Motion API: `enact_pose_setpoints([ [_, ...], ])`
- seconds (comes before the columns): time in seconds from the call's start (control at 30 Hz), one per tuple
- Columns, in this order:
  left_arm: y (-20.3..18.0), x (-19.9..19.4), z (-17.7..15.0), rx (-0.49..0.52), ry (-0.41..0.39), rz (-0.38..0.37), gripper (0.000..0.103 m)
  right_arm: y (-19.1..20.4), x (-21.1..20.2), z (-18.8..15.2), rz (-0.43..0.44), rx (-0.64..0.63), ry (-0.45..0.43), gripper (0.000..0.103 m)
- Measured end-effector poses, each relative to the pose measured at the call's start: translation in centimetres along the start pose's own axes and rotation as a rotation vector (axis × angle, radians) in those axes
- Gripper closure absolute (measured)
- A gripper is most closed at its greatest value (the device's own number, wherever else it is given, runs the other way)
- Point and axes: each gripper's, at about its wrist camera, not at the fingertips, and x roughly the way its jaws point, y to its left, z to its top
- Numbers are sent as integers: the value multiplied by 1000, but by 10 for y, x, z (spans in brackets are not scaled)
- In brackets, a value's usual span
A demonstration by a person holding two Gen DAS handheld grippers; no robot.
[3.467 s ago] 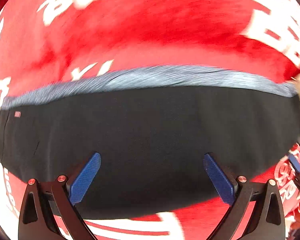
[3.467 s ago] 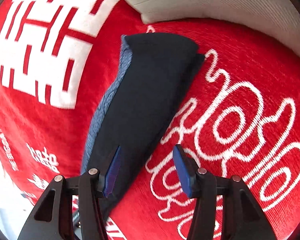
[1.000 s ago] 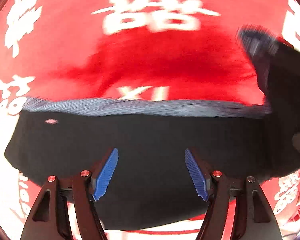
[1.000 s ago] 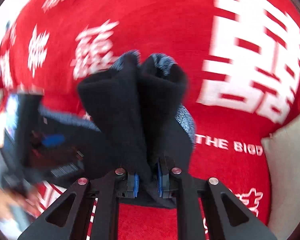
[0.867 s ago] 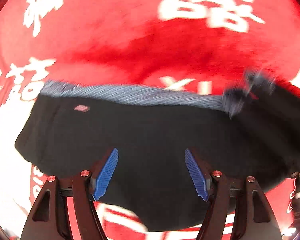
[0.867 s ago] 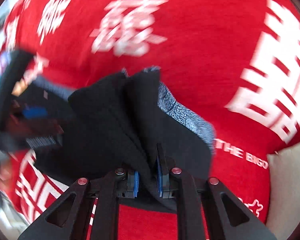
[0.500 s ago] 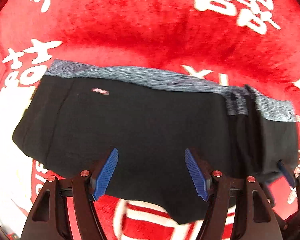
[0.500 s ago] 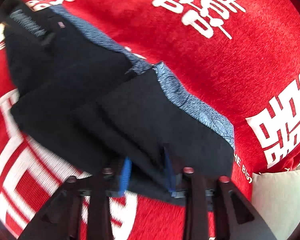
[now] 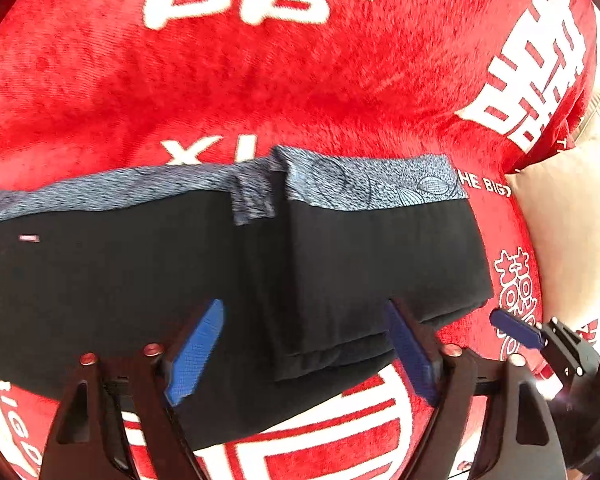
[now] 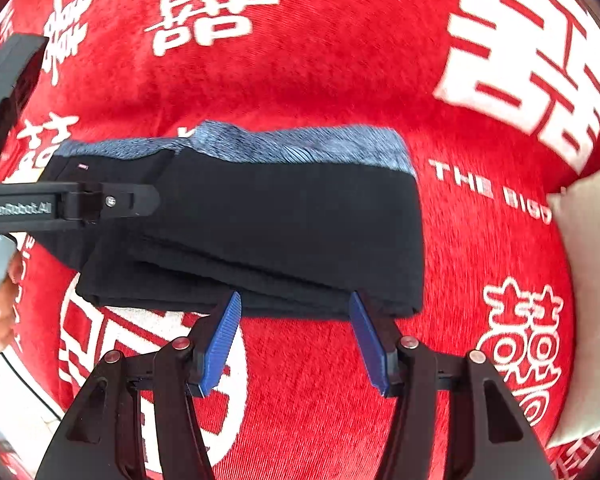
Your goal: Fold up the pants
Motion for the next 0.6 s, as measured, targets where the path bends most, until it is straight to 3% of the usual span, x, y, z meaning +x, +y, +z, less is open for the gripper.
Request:
enact_pose_setpoints([
  [0.03, -2, 5, 2, -3, 18, -4, 54, -3, 1, -1, 4, 12, 3, 42],
  [0.1, -6, 17, 6, -17, 69, -12, 74, -9, 1, -4, 17, 43, 9, 43],
  [0.2, -13, 16, 3, -20, 94, -28, 89, -20, 2, -9, 46, 87, 31, 54],
  [0.27, -14, 6, 1, -14, 80, -39, 90, -27, 2, -10, 64, 117, 45, 62],
  [0.43, -2, 8, -23, 20, 105, 46, 97, -38, -11, -10, 70, 145, 31, 62],
  [0.6, 0, 5, -38, 8, 41, 66, 97, -42, 0, -19, 85, 167, 77, 62],
])
